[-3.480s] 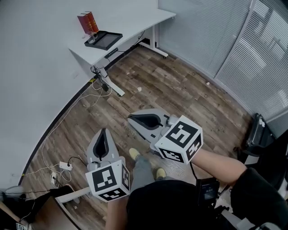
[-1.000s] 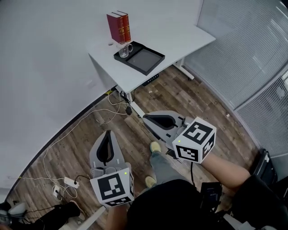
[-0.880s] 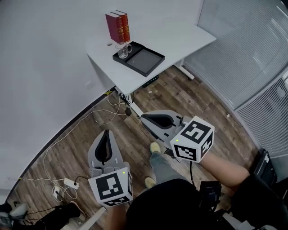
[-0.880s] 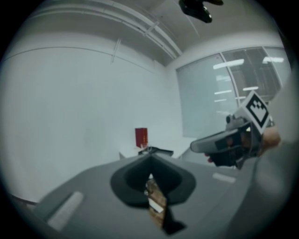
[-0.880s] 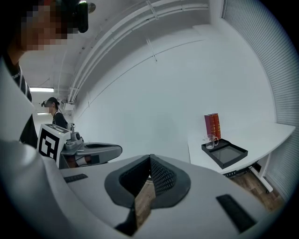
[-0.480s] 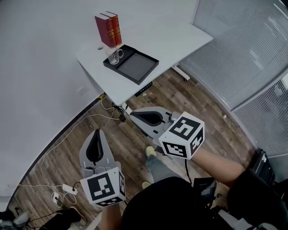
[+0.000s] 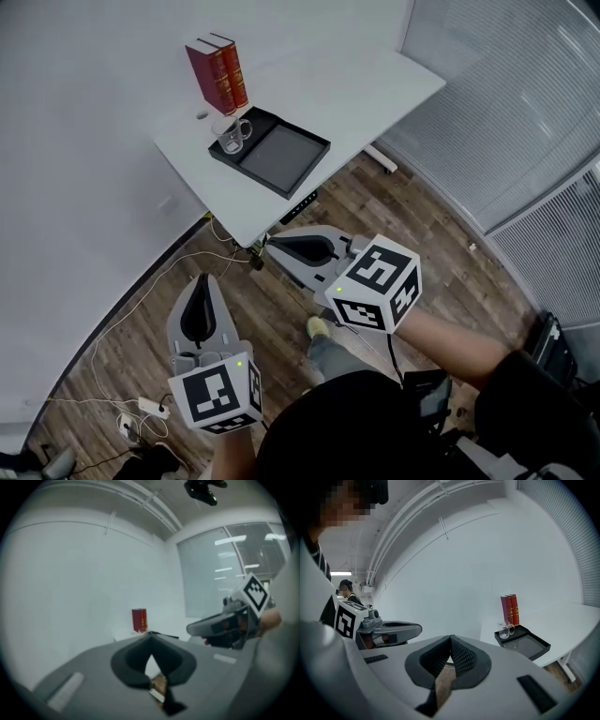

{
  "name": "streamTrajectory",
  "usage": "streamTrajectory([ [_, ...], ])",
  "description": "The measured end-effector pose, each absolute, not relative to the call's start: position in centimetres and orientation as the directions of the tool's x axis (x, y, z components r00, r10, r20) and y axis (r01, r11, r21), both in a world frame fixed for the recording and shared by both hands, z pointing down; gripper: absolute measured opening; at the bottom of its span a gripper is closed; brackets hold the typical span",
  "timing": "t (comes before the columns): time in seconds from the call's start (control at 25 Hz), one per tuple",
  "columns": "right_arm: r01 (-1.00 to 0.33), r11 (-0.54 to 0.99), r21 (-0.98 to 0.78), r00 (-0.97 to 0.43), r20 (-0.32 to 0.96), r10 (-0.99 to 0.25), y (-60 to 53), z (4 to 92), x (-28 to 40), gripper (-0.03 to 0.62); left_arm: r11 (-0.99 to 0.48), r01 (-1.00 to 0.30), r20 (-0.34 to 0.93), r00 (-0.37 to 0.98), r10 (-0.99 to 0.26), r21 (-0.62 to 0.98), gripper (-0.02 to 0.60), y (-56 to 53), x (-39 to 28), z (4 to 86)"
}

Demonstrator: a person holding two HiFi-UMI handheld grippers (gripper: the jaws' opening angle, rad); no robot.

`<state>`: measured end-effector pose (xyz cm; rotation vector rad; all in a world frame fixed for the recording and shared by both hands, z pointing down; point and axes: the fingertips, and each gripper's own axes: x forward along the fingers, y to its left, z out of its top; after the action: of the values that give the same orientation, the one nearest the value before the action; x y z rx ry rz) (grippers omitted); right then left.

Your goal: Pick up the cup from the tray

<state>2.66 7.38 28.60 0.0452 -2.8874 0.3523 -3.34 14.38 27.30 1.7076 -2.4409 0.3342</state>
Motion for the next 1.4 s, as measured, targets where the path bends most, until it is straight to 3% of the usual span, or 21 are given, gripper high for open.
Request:
streamTrajectory([
  [0.84, -0.027, 0.970, -0.240, -0.972, 0.231, 0.030, -4.5, 29.3, -1.0, 0.003, 0.359, -0.925, 0.266, -0.379, -0.886, -0.123, 0.002, 2.3, -7.1, 27.8],
  [1.4, 0.019, 0.971, -0.237, -0.979, 0.194, 0.067, -7.4, 28.9, -1.5, 0.003, 0.403, -0.904, 0.257, -0.428, -0.867, -0.146, 0.002, 0.3, -7.3, 27.5],
])
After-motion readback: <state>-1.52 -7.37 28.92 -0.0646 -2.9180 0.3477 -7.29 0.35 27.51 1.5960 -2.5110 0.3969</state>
